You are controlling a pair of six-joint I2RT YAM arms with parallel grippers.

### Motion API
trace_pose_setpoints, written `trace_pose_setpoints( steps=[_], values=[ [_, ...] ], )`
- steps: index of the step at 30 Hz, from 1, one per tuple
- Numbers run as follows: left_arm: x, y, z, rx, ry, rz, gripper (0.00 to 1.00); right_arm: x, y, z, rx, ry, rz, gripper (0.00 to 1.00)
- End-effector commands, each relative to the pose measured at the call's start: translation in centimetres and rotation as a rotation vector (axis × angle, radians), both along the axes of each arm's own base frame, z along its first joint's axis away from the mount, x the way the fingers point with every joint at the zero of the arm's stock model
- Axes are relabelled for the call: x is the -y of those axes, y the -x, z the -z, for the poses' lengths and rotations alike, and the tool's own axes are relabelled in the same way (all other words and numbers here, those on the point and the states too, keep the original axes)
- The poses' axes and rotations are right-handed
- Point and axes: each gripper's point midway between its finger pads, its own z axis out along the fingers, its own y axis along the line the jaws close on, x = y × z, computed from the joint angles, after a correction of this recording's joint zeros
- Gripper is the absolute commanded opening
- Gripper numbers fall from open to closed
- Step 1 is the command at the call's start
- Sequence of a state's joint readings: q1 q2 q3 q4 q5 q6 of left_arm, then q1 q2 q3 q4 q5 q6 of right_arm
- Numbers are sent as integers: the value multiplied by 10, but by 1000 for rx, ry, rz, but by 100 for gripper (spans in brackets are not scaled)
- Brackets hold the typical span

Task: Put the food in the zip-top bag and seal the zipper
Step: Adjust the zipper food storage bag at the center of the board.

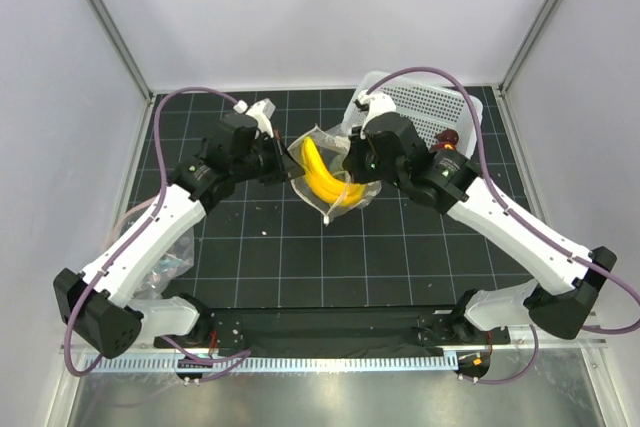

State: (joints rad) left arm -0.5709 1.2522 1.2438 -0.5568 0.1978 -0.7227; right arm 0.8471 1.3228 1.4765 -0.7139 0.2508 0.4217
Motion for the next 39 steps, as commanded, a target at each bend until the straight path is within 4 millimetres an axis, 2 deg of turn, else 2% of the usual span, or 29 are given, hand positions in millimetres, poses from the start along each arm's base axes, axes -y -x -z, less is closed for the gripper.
trace_pose_setpoints(
  steps=[1, 4, 6, 7, 9, 10, 12, 13, 14, 16, 18, 21, 23, 26, 29, 30, 31, 32, 35, 39],
  values=[
    [-13, -3, -14, 60, -54, -68, 0, -4, -3, 9, 16, 19, -15, 1],
    [2, -4, -2, 31, -62, -31, 0, -15, -3, 33, -14, 14, -55, 1],
    [21, -6, 3, 22, -19, 9, 0, -31, -1, 37, -28, -18, -108, 1],
    [33, -3, 16, -7, -18, 40, 0, -39, 4, 40, -34, -20, -138, 1],
    [47, -8, 24, -13, 0, 59, 0, -49, 8, 44, -35, -18, -174, 1],
    [53, -12, 39, -40, -23, 59, 0, -55, 15, 44, -35, -21, -205, 1],
    [56, -20, 53, -52, -49, 45, 0, -57, 20, 40, -19, -36, -223, 1],
    [57, -27, 73, -79, -87, 32, 0, -57, 24, 44, -24, -39, -235, 1],
    [59, -30, 80, -88, -100, 30, 0, -55, 23, 42, -13, -46, -230, 1],
    [62, -37, 101, -122, -146, 31, 0, -46, 24, 39, 11, -49, -208, 1],
    [61, -38, 112, -151, -177, 32, 0, -40, 23, 32, 45, -64, -190, 1],
    [60, -34, 97, -138, -162, 51, 0, -23, 21, 25, 81, -63, -124, 1],
    [51, -28, 85, -108, -151, 39, 0, -10, 17, 23, 93, -46, -66, 1],
    [31, -11, 42, 2, -116, 29, 1, 2, 11, 27, 78, -37, -17, 1],
    [17, 0, 38, 15, -137, 30, 2, 14, -3, 35, 46, -53, 18, 1],
    [15, 4, 36, 21, -132, 32, 2, 10, -1, 40, 14, -79, -12, 1],
    [16, 8, 35, 18, -122, 49, 2, 19, -9, 47, -1, -83, 15, 1],
    [16, 10, 34, 18, -117, 54, 2, 20, -13, 47, -1, -95, 21, 1],
    [15, 10, 34, 21, -120, 51, 2, 25, -19, 53, -6, -95, 42, 1],
    [11, 5, 41, 28, -146, 25, 2, 22, -22, 58, -5, -88, 26, 1]
  ],
)
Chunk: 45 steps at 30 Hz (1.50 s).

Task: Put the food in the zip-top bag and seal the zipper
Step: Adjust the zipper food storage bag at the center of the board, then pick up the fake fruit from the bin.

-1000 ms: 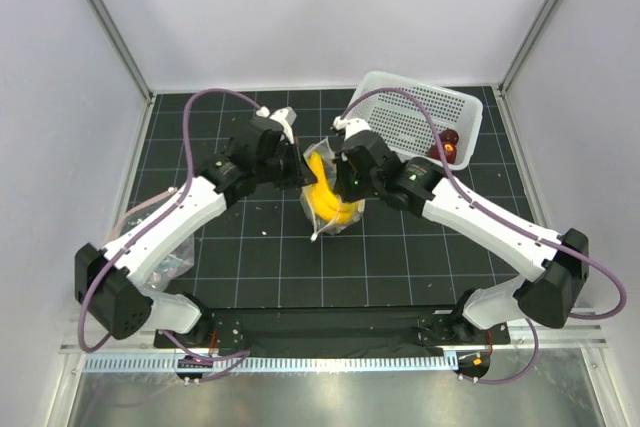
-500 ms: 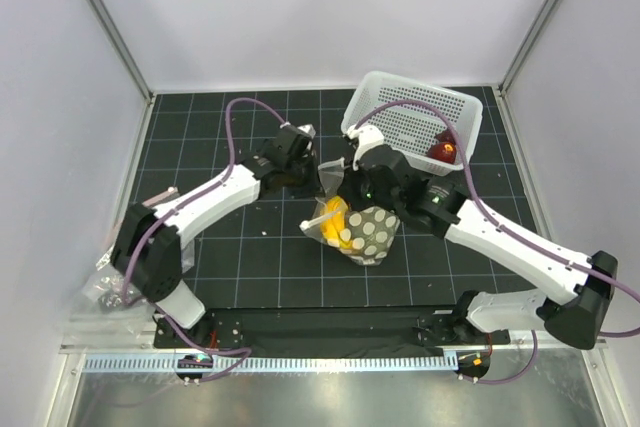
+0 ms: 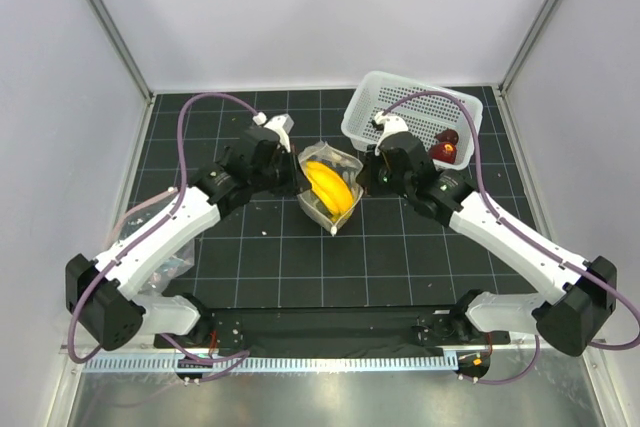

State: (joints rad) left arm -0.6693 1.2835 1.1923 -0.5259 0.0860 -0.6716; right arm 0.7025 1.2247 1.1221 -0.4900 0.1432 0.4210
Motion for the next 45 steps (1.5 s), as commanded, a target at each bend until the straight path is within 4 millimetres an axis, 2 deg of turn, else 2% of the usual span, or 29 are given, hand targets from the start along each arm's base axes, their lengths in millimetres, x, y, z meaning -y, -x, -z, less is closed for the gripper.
trace_pose_setpoints(
  steps=[1, 8, 12, 14, 18, 20, 23, 24, 27, 31, 35, 38, 39, 43, 45],
  values=[
    [-5, -4, 10, 8, -42, -14, 1, -14, -8, -18, 64, -63, -31, 2],
    [-12, -7, -3, 85, -9, -53, 2, -10, -10, -19, 83, -52, -22, 14],
    [-24, -12, -4, 119, -33, -112, 2, -7, -9, -22, 100, -52, -13, 19],
    [-23, -13, -4, 125, -24, -116, 2, -6, -9, -22, 104, -53, -11, 24],
    [-18, -17, 10, 92, -7, -116, 0, -1, -9, -25, 122, -51, 6, 36],
    [-14, -19, 14, 75, 5, -106, 0, 0, -8, -26, 126, -55, 5, 39],
    [-10, -20, 19, 45, 18, -82, 0, 3, -5, -34, 138, -65, 5, 51],
    [-11, -21, 20, 43, 15, -86, 0, 4, -4, -35, 141, -66, 8, 57],
    [-12, -22, 21, 47, 18, -91, 0, 11, 0, -45, 173, -89, 24, 66],
    [-14, -21, 18, 62, 20, -83, 0, 27, 2, -60, 232, -112, 89, 72],
    [-29, -24, 17, 98, -4, -145, 0, 43, 1, -66, 275, -114, 162, 77],
    [-43, -25, 11, 129, -1, -203, 0, 51, -1, -67, 298, -107, 202, 81],
    [-45, -25, 9, 137, 3, -207, 0, 55, -4, -64, 301, -96, 228, 85],
    [-49, -21, 2, 159, 17, -216, 0, 70, -11, -60, 314, -34, 306, 89],
    [-52, -22, -1, 172, 19, -228, 0, 82, -20, -53, 316, 20, 370, 94]
  ],
)
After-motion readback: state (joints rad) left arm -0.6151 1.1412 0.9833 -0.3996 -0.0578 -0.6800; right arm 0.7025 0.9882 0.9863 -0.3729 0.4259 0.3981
